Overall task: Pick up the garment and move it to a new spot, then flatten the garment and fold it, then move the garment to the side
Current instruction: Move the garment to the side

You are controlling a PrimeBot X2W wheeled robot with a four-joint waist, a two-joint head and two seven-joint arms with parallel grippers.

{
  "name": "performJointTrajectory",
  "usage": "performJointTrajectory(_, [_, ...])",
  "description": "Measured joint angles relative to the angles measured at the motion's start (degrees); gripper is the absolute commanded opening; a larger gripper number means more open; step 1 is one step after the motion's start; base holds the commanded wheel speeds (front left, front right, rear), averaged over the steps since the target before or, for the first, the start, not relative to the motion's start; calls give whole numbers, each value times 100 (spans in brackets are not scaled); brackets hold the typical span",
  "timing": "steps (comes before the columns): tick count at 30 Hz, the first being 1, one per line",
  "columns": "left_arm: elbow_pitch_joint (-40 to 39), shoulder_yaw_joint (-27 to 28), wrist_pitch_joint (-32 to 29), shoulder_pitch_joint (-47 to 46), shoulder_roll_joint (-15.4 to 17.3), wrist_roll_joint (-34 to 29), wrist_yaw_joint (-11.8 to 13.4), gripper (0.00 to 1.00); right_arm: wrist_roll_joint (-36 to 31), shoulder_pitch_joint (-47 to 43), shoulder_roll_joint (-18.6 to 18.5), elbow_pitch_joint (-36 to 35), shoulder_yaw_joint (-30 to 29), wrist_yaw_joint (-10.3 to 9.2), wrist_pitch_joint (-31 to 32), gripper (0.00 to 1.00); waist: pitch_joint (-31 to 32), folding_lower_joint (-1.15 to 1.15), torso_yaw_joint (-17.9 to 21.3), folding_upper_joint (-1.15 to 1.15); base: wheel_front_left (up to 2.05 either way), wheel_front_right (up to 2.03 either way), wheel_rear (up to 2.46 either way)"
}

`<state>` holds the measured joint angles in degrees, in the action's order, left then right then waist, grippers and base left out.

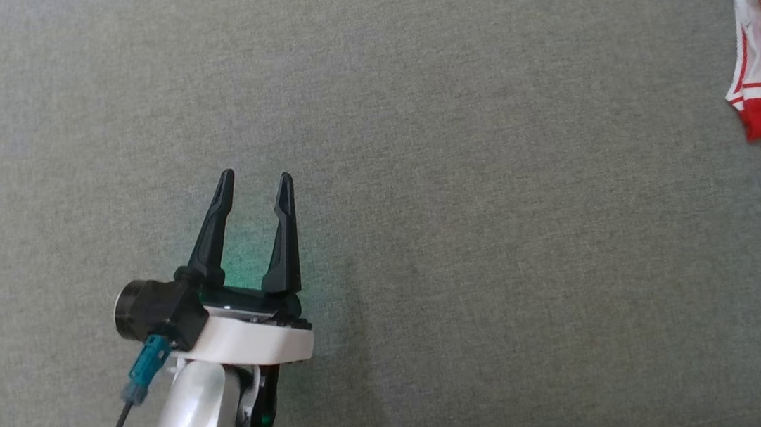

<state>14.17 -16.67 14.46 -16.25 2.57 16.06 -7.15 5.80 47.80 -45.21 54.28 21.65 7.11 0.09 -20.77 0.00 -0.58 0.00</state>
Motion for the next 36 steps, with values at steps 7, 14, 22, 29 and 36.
performJointTrajectory(7, [19,55,0,13,-1,0,0,100,-354,-4,391,-360,-665,0,-232,100,256,0,45,0,0,0,0])
performJointTrajectory(14, [-42,245,0,132,-1,3,0,100,-360,-210,1508,-1273,-1293,0,-858,100,652,0,74,0,0,0,0])
performJointTrajectory(22, [-243,514,0,504,1,80,1,100,-31,-1510,2732,-2364,-1343,0,-1230,100,1193,-1,75,0,0,0,0])
performJointTrajectory(29, [-304,564,8,849,3,187,41,100,-26,-2714,3845,-2903,-1851,0,-1396,100,1554,-2,-21,0,0,0,0])
performJointTrajectory(36, [-293,549,8,1076,9,276,167,100,-100,-3678,4198,-3307,-2185,0,-1445,100,1713,-1,-123,0,0,0,0])
